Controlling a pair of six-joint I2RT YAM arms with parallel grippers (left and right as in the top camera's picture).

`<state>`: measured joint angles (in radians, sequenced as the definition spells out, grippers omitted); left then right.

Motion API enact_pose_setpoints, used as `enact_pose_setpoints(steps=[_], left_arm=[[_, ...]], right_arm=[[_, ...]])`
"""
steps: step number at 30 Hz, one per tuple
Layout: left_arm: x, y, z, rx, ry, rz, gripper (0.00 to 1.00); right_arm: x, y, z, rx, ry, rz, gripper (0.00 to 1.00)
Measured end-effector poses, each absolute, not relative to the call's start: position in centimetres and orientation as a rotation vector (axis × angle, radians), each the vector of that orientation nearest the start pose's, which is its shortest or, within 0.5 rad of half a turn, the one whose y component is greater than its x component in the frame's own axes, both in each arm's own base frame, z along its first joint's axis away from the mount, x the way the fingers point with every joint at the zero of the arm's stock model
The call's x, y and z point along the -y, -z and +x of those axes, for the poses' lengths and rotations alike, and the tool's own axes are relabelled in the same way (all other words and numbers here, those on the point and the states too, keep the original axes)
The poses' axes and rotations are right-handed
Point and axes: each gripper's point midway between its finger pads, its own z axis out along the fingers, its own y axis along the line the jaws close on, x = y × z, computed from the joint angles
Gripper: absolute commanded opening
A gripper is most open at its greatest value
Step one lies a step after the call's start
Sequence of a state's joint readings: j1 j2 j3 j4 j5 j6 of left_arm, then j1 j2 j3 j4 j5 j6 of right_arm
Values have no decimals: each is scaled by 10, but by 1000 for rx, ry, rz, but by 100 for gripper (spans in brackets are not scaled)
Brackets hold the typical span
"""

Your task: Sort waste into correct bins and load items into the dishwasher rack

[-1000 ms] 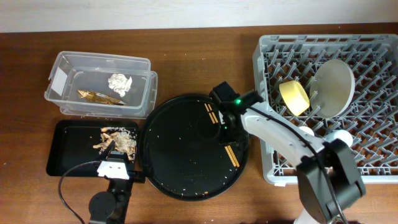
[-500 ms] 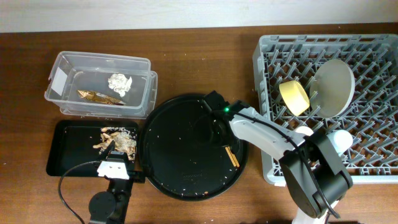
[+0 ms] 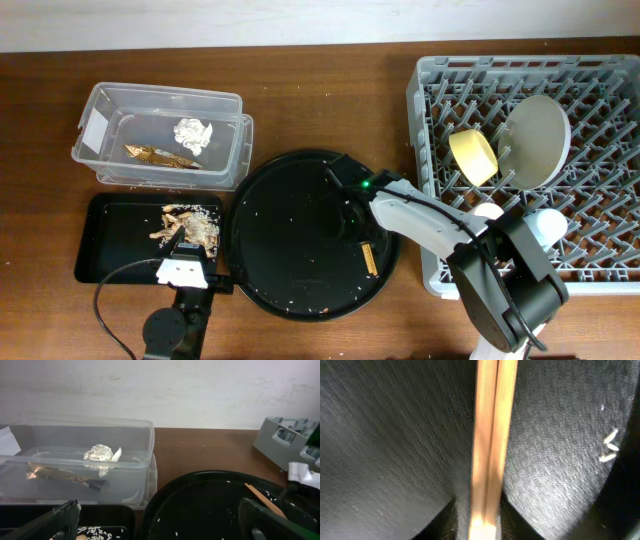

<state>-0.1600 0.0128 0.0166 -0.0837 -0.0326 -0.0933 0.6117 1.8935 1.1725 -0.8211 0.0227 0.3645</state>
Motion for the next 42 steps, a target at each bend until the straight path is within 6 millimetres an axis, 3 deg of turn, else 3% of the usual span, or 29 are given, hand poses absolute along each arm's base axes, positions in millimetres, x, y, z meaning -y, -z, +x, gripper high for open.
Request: enact_pose_setpoints(steps=[2, 4, 9, 15, 28, 35, 42], left_arm=[[34, -158, 244, -1653, 166, 30, 100], [34, -158, 244, -1653, 166, 30, 100], [34, -158, 244, -1653, 166, 30, 100], [34, -158, 244, -1653, 166, 30, 100], [34, -158, 244, -1653, 165, 30, 100], [34, -158, 244, -1653, 166, 30, 100], [34, -158, 244, -1653, 166, 30, 100]], right_arm=[[-186, -7, 272, -3087, 20, -392, 31], [-190, -21, 274, -3049, -10, -397, 23], [-196, -24, 275, -3034, -46, -413, 21], [-206, -9, 270, -3049, -37, -460, 21], [-205, -2, 269, -3062, -7, -535, 19], [-204, -29, 278, -2965, -11, -587, 19], [-199, -30, 289, -2919, 60, -578, 19]])
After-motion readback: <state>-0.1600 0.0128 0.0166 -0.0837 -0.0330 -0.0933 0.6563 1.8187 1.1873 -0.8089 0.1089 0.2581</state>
